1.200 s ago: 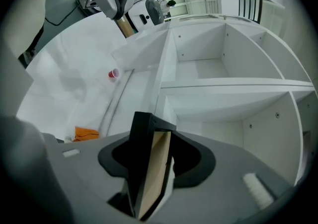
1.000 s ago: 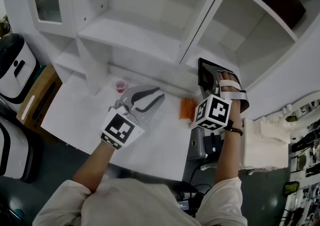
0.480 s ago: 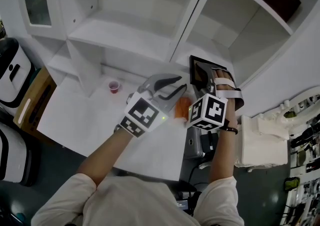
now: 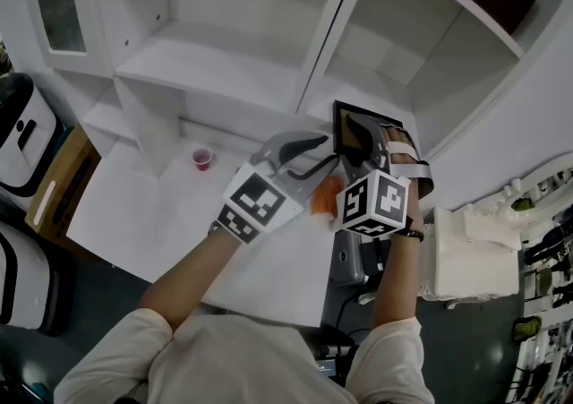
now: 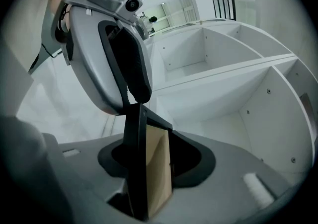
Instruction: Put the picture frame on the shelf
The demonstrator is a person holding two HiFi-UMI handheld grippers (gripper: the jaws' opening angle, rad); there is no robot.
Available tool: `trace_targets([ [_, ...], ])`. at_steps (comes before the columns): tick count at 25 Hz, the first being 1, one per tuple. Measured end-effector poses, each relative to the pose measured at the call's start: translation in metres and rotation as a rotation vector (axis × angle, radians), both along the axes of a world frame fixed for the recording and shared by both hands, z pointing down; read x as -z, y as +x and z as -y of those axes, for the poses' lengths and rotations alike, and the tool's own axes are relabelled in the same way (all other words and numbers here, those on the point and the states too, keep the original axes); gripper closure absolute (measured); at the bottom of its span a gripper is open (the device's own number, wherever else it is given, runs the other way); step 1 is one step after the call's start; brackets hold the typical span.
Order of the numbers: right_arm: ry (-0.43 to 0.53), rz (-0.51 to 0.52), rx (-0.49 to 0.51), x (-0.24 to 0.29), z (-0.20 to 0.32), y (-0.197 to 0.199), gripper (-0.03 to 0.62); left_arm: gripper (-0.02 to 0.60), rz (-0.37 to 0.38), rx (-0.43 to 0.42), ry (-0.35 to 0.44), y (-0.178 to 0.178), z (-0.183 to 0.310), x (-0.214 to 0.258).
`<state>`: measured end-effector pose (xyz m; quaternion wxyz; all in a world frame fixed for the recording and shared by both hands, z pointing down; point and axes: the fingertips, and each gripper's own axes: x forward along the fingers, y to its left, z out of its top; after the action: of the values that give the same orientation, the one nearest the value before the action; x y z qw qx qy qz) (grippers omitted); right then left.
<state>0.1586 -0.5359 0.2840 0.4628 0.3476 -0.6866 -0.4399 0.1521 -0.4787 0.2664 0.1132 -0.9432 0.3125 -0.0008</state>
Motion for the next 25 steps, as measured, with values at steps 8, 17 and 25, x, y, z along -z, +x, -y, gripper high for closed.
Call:
trace_targets([
  [8,-0.034,0.107,0.040,0.001,0.000,0.003,0.411,0.459,0.001,0.008,0.004,0.008,0.005,0.000],
  [17,-0.005,0.119,0.074,0.007,-0.006,0.010,0.379,0.472,-0.004,0.019,0.008,0.015,0.008,0.002],
  [25,0.025,0.160,0.076,0.014,-0.024,0.029,0.362,0.479,-0.011,0.037,-0.003,0.017,0.014,0.002],
])
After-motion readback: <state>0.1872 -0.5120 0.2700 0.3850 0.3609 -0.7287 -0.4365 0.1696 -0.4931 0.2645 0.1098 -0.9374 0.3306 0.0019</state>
